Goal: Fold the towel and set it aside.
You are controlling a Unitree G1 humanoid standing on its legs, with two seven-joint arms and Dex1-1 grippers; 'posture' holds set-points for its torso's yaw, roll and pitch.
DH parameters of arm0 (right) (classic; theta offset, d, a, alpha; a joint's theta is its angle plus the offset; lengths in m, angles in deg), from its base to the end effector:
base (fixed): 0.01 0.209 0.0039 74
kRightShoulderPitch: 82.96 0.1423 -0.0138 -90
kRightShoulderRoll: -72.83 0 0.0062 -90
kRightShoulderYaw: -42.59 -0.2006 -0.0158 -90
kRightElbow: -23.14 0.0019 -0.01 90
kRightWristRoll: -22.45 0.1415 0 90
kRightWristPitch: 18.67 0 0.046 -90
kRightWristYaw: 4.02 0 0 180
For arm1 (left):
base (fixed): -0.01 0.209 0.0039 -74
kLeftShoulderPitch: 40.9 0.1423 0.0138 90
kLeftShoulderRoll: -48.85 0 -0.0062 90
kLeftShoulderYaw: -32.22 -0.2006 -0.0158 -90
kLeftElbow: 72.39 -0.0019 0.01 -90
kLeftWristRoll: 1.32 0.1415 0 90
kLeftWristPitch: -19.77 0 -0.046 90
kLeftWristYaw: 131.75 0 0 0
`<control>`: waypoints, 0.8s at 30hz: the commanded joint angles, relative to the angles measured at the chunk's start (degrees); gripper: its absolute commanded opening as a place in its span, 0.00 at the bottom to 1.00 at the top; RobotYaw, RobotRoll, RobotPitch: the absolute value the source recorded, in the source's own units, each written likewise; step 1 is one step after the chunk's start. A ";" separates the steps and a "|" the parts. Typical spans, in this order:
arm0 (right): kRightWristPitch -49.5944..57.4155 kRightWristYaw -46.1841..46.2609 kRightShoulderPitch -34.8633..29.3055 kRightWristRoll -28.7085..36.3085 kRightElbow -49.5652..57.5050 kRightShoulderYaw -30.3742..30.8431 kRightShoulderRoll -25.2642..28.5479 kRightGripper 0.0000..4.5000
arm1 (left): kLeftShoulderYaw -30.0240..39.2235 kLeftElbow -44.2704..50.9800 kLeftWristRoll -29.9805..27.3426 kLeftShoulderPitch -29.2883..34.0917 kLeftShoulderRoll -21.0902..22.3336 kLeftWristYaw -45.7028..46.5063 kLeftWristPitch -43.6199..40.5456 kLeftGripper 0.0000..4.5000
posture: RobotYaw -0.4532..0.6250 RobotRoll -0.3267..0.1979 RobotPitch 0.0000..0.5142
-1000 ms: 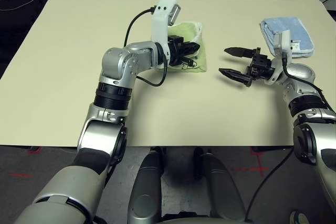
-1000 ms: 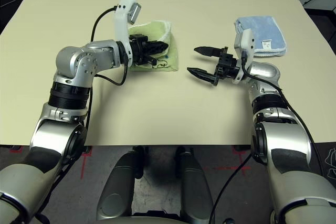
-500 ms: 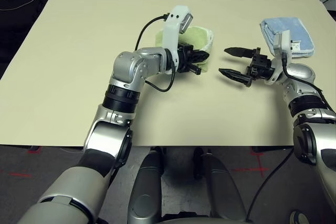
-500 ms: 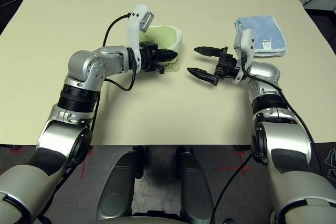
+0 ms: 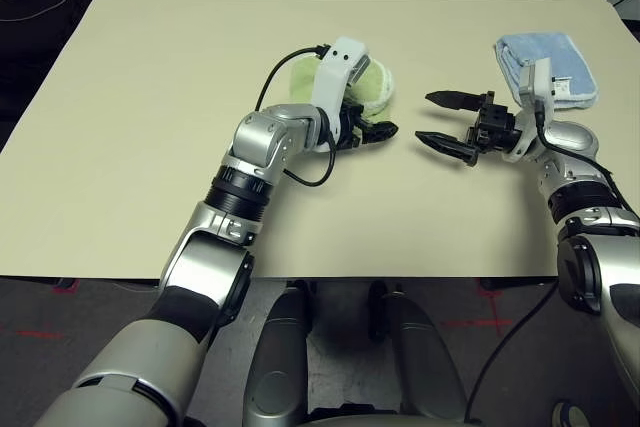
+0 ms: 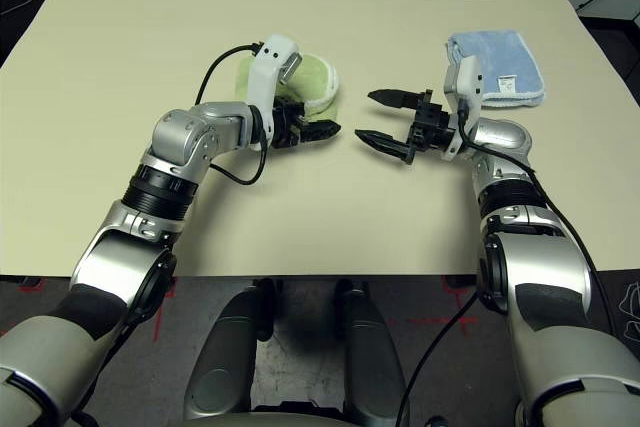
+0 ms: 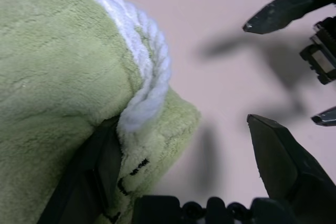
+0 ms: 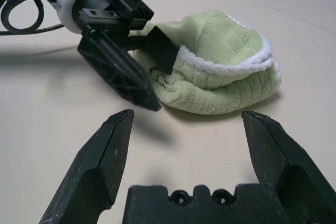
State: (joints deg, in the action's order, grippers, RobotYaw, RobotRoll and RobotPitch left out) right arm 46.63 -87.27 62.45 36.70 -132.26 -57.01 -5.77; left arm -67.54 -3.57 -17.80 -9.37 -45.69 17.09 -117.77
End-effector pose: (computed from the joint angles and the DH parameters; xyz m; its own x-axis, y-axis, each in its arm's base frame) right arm 0.3593 -0.2685 0.1542 0.3877 0.9207 0.0443 -0.8623 0.3792 -0.3355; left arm 0.3533 0.0942 0.2055 0.6237 -0.7232 -0.2966 0.7535 0.6572 -0.0178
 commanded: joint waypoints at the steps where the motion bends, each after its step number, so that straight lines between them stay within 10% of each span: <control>1: -0.35 -0.20 -0.89 -0.63 0.06 0.31 0.11 1.00 | 1.61 0.20 0.98 -0.98 0.31 0.75 0.40 0.99 | 0.50 0.62 0.43; 18: -0.03 0.51 0.63 -1.25 -0.94 -0.01 0.10 1.00 | 3.72 13.92 -8.85 -2.79 5.33 -10.91 -14.55 0.99 | 0.50 0.62 0.42; 24: 1.81 1.03 1.50 -0.04 -0.77 -1.06 -0.31 1.00 | 4.84 12.72 -8.36 -1.86 12.04 -17.92 -4.76 0.99 | 0.50 0.62 0.43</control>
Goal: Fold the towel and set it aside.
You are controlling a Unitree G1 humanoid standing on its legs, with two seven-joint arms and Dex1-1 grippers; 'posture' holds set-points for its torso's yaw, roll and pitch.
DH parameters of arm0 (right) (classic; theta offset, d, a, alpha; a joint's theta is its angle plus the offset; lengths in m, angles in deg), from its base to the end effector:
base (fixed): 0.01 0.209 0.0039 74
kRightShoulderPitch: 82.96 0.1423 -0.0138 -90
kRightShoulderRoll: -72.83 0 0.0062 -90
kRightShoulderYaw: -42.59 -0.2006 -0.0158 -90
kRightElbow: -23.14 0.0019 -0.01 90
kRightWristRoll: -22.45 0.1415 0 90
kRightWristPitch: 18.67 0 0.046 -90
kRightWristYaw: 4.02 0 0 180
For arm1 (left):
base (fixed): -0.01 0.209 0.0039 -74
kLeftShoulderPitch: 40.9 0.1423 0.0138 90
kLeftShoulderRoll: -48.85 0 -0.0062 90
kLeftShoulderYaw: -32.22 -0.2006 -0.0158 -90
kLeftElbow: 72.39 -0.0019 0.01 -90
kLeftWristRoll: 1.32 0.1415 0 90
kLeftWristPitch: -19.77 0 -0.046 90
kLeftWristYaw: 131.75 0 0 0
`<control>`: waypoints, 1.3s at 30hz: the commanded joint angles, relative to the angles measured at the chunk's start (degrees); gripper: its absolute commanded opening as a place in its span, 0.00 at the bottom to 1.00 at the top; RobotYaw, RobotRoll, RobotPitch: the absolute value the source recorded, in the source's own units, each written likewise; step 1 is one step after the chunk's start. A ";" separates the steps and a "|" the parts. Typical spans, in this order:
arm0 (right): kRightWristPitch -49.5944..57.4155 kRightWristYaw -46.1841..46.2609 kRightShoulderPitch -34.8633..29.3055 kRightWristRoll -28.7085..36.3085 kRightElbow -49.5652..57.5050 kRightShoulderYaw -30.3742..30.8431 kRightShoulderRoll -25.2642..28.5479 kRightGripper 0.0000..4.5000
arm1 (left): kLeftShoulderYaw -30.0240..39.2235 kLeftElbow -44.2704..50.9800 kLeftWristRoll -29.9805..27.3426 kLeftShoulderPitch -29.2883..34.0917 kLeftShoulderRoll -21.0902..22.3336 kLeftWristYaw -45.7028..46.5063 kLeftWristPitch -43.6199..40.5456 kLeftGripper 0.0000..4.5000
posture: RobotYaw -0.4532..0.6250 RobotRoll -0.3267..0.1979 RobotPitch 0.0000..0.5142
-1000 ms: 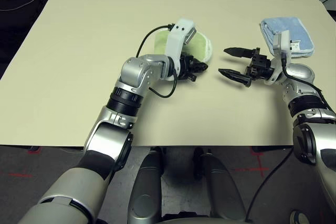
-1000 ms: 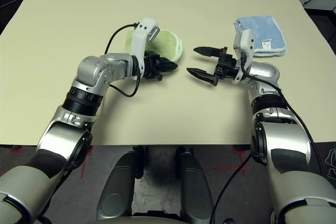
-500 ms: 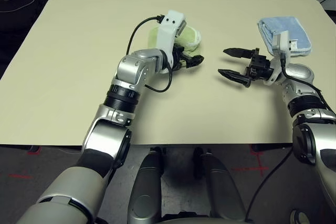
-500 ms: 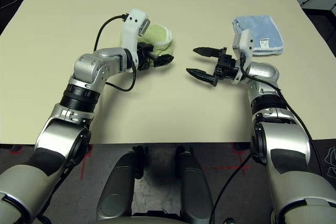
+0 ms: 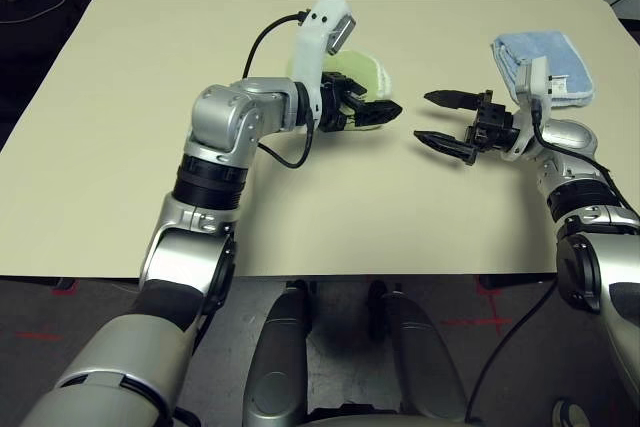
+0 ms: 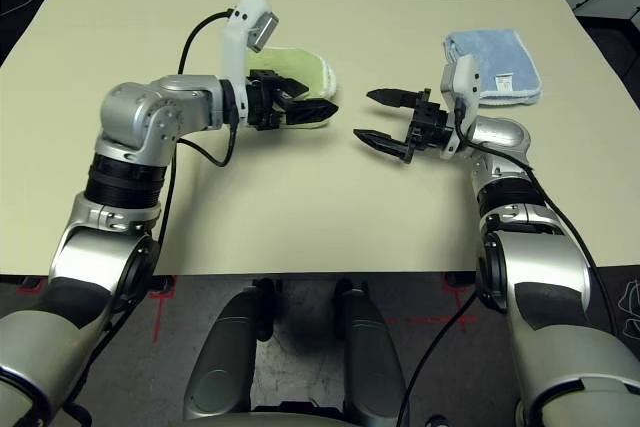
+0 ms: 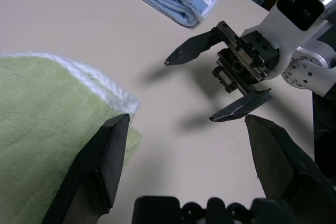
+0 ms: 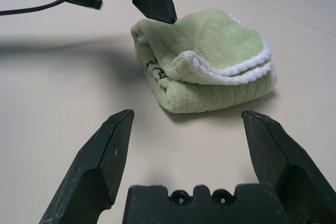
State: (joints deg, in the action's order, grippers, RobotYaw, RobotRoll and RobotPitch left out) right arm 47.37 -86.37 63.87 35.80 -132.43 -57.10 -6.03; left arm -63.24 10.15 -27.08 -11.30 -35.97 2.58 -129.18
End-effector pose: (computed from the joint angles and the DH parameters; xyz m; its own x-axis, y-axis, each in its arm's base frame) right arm 0.3629 -0.2646 0.1610 0.3916 0.9191 0.0448 -0.8589 0.3825 -0.3407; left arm 0.3340 0.1328 0.2572 0.4281 -0.8772 -0.2173 0.8921 0.4487 -0.0537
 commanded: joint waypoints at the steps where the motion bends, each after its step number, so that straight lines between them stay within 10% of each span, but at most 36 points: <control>1: 1.56 0.14 0.21 1.08 -0.45 -1.11 -0.10 1.00 | 0.28 -2.47 2.66 0.59 4.05 -4.92 11.81 0.99 | 0.50 0.62 0.43; 8: 3.39 0.85 0.48 1.88 0.16 -1.43 -0.42 1.00 | -1.93 -9.78 9.78 6.70 11.57 -11.51 30.61 0.99 | 0.49 0.62 0.44; 27: 4.51 3.25 0.88 1.55 -0.33 -1.33 -2.66 1.00 | 4.02 -23.83 12.06 14.55 12.21 -18.32 60.14 0.99 | 0.48 0.62 0.45; 39: 4.79 2.58 1.13 1.53 0.00 -1.24 -2.04 1.00 | 5.69 -24.24 10.31 15.49 12.07 -24.70 62.31 0.07 | 0.47 0.62 0.45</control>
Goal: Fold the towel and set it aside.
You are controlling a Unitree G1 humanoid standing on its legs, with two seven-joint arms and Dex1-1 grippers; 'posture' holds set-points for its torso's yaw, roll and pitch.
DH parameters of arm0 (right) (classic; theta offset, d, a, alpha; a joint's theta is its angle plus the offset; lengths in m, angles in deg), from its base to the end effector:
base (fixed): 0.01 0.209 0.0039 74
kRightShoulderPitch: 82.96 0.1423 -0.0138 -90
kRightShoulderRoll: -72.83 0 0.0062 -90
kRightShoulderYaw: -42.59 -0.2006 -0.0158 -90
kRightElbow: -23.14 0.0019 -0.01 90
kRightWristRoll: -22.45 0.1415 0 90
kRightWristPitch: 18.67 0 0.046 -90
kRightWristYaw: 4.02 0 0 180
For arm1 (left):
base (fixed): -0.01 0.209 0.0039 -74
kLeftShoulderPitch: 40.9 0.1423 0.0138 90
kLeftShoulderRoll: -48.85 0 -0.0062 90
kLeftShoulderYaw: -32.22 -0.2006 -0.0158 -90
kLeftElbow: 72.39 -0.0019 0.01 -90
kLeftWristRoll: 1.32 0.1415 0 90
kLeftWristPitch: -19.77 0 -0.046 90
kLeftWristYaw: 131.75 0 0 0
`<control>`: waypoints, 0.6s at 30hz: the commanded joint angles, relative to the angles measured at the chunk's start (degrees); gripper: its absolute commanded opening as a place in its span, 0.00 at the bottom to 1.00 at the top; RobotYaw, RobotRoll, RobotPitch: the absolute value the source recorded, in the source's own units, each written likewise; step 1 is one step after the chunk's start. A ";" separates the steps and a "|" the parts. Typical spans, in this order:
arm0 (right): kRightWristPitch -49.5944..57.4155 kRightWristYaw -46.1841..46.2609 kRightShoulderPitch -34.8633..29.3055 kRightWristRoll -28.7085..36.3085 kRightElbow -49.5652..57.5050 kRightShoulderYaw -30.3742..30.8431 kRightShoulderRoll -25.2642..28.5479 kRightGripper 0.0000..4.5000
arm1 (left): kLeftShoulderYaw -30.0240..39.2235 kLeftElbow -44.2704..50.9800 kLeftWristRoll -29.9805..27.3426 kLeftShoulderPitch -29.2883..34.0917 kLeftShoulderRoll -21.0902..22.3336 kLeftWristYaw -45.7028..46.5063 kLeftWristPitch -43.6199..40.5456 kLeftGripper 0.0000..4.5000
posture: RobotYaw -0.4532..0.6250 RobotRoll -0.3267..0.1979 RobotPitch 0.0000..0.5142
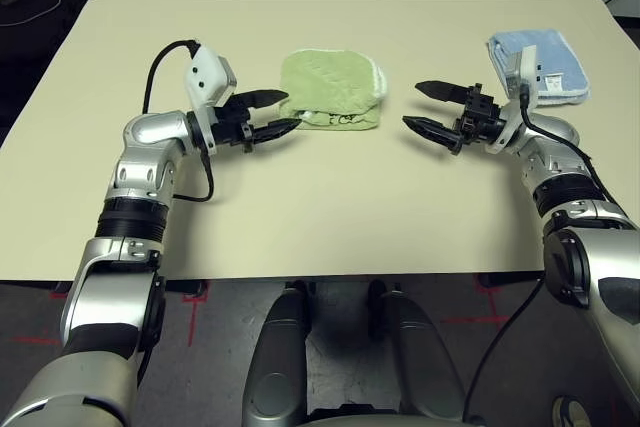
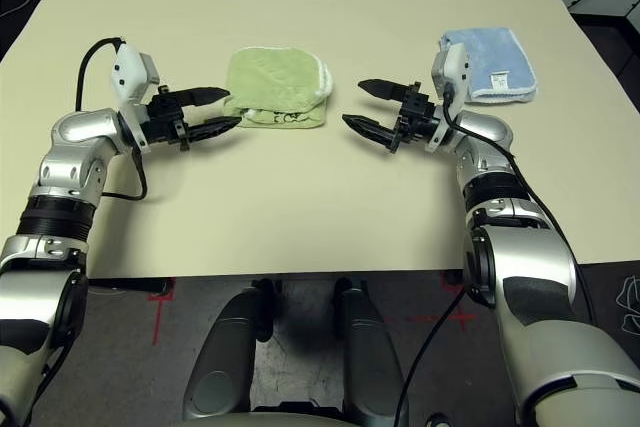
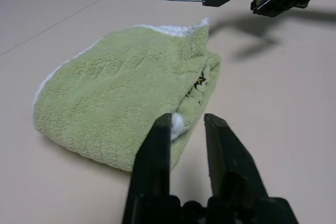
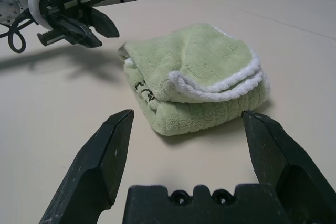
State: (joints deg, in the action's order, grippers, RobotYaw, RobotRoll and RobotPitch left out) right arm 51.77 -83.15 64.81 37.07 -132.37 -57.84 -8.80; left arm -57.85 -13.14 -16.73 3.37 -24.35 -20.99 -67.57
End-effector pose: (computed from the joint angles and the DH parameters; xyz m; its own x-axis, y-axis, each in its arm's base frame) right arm 0.3692 -0.2488 0.1567 0.4095 0.9058 0.1088 -0.8695 0.4236 -0.2539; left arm 0.3406 0.2527 0.1912 0.4600 -0.8840 -0.0833 0.8273 0.3927 0.4017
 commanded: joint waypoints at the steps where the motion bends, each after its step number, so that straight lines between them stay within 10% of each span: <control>1: 0.53 -0.73 0.40 0.38 -0.04 -0.58 0.70 1.00 | 0.37 -1.25 0.02 0.54 0.48 -1.13 0.60 0.01 | 0.47 0.62 0.45; 9: 1.66 -0.88 2.97 0.53 -0.44 -0.85 0.64 0.91 | 0.46 -3.67 0.70 -0.31 0.73 -0.84 1.10 0.00 | 0.48 0.62 0.45; 18: 0.59 -1.45 2.18 0.04 -0.62 -0.49 0.34 0.20 | 0.55 -2.97 0.16 -0.37 1.07 -1.24 0.01 0.00 | 0.48 0.62 0.44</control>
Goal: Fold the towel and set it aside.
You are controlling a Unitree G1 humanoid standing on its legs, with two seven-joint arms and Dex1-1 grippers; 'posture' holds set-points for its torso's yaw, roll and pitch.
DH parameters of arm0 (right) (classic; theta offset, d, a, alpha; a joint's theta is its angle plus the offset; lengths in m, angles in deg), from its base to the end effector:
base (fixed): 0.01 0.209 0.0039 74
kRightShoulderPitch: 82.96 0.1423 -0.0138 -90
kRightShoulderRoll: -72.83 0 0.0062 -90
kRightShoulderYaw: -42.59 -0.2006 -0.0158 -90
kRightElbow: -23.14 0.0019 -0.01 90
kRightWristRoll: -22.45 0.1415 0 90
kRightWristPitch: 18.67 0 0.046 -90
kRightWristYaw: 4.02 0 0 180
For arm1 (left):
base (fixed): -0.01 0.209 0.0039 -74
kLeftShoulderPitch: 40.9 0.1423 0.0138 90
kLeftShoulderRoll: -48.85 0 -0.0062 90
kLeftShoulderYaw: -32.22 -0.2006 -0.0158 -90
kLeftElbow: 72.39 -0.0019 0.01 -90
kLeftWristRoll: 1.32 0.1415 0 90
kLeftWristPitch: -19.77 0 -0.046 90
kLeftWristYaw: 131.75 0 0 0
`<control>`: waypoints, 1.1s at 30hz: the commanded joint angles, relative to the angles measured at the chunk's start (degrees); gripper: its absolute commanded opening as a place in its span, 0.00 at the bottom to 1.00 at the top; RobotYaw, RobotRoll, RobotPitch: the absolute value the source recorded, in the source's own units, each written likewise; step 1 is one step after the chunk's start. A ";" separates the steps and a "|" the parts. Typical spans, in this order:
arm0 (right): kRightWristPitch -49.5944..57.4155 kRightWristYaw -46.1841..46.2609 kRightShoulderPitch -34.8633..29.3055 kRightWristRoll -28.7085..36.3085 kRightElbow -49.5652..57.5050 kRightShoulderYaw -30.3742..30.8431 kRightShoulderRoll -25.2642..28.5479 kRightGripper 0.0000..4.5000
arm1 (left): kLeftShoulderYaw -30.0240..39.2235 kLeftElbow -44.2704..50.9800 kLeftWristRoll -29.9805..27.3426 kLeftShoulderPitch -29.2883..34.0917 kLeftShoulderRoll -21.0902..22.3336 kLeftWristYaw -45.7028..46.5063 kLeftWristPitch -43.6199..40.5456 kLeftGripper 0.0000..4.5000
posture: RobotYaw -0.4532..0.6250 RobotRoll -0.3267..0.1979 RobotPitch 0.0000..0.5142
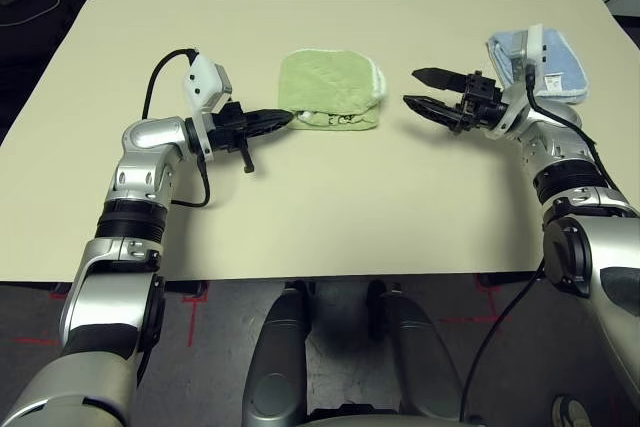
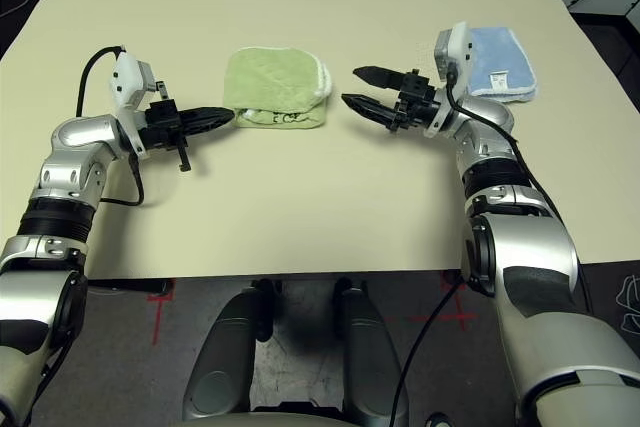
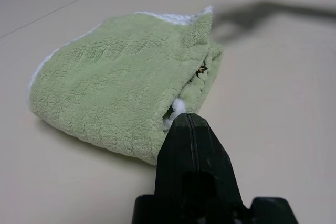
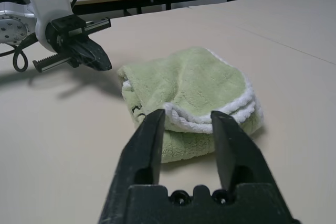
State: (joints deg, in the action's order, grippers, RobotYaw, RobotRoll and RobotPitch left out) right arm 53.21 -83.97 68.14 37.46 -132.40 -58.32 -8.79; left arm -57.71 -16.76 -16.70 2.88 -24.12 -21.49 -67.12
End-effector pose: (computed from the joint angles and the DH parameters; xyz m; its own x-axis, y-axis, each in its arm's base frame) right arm 0.3756 -0.2438 0.1762 0.3804 0.9147 0.1366 -0.8715 0.4040 -0.2779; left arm 0.3429 0.2591 0.1849 0.4751 -0.8748 -0.0947 0.8338 0.4132 0.3660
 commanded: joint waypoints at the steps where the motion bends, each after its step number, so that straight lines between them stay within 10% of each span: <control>1: -0.89 -0.67 -1.18 -0.35 -0.58 -0.01 0.29 0.11 | 0.41 0.69 0.11 0.09 0.89 -0.80 -0.47 0.00 | 0.48 0.62 0.44; 21: -0.65 13.22 4.95 -6.14 -4.51 3.00 -7.79 0.01 | -0.08 -9.55 2.10 -11.18 -0.84 1.55 -0.09 0.00 | 0.51 0.62 0.46; 33: 0.62 19.13 6.20 -8.39 -5.86 3.71 -9.62 0.01 | -2.03 -21.61 7.20 -17.19 -9.22 5.18 2.97 0.00 | 0.50 0.62 0.51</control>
State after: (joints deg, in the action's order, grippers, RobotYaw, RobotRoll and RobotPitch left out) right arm 53.49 -64.62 73.83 29.28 -137.72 -54.49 -18.45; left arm -58.79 -37.40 -10.86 -13.59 -32.49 -16.20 -64.93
